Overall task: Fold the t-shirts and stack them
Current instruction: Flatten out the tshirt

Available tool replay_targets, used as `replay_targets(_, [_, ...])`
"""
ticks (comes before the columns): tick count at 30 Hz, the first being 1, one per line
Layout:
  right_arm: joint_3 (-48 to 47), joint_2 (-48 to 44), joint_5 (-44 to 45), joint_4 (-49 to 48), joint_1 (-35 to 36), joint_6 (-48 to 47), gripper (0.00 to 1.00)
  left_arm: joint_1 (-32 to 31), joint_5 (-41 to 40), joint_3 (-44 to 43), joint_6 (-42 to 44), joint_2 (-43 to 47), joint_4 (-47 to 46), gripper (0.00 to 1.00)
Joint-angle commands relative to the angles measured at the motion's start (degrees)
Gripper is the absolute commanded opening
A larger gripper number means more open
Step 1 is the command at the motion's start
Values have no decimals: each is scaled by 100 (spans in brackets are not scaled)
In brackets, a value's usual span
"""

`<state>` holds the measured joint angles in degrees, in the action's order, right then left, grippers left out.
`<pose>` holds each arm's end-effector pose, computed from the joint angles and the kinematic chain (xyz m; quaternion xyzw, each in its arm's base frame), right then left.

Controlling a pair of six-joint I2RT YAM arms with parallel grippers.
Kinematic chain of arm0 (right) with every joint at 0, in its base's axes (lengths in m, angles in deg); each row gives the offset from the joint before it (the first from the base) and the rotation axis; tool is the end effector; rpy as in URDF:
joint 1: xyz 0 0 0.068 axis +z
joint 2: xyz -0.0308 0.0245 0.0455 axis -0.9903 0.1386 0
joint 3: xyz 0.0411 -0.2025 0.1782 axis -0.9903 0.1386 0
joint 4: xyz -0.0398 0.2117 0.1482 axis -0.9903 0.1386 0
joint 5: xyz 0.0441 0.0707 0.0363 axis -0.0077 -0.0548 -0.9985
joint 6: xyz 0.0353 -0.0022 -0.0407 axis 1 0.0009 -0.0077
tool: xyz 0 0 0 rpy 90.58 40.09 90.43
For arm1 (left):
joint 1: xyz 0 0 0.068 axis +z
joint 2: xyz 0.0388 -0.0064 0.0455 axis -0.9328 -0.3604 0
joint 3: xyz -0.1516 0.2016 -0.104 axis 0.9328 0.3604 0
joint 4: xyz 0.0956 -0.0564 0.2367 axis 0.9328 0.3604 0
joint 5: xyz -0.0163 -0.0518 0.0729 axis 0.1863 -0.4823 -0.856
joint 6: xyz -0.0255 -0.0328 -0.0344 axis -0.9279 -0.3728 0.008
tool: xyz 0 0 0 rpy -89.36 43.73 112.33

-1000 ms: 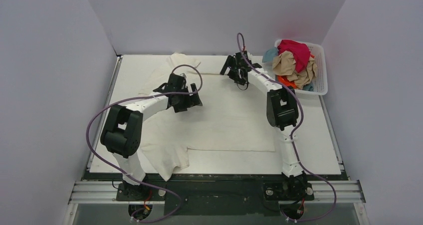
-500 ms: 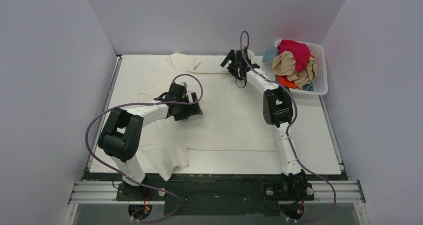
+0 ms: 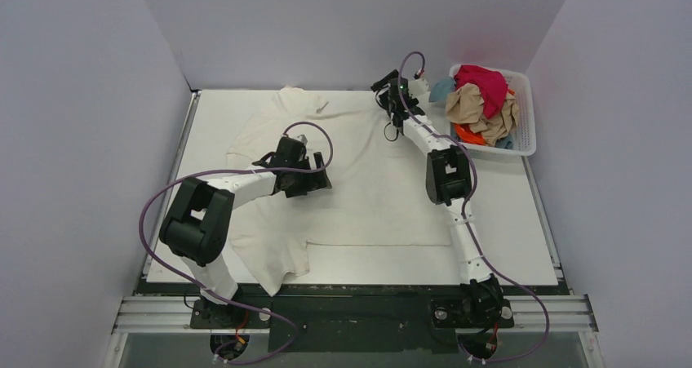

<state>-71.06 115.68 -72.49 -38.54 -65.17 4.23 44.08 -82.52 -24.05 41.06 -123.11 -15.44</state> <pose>0.5971 0.1749 0.1564 0.3125 0.6940 0.3390 0.5530 0.3179 -0.1513 0.1635 -0.0767 0.9424 -0.2101 0.2487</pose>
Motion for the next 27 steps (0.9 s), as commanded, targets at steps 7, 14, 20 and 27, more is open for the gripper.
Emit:
replay_targets(7, [1198,-2886,-888,1387,-216,-1639,96,-25,-421,-810,12,639,854,98])
replay_targets(14, [5210,-5651,-982,2501,235,-1954,96,-53,-1755,-20,-1019,2310,2567,98])
replay_targets(20, [7496,-7393,-624,3231,783,-1622,94,-185,-2406,1332,-2740,4406,4746,98])
replay_targets(27, [8325,-8094,-466,3517,810,-1601,93,-415,-2337,2286,-4055,5647,5281,78])
